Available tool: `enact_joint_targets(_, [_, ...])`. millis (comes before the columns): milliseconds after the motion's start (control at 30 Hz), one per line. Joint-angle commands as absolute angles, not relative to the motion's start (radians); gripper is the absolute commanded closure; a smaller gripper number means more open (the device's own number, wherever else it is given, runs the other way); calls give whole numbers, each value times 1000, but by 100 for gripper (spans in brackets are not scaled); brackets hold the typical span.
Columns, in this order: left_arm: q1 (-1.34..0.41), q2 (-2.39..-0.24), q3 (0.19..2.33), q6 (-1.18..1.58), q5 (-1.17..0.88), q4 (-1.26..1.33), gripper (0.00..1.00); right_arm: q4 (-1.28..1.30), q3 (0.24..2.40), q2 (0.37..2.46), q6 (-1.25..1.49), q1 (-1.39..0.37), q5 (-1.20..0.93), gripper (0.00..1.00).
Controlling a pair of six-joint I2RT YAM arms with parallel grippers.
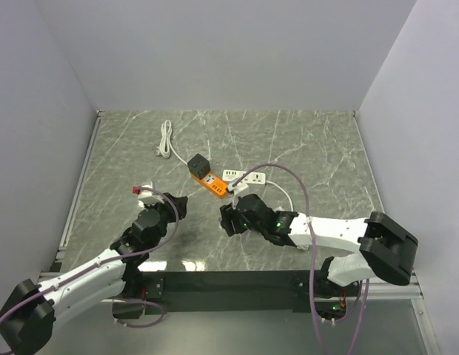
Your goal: Insert the plug
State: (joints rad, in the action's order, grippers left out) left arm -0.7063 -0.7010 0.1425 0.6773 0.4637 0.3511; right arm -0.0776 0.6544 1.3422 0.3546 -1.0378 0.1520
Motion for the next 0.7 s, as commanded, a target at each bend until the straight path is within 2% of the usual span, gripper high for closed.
enact_joint_targets(0, [-719, -729, 140, 623, 402, 465, 49, -169, 634, 1374, 399, -1055, 201, 36])
enact_joint_targets(367, [-741, -813, 147, 606, 380, 525, 49, -227, 704, 1575, 377, -1055, 227, 37])
enact_joint_targets(667, [-747, -841, 146, 597, 379, 554, 49, -310, 687, 1597, 356, -1055, 226, 42])
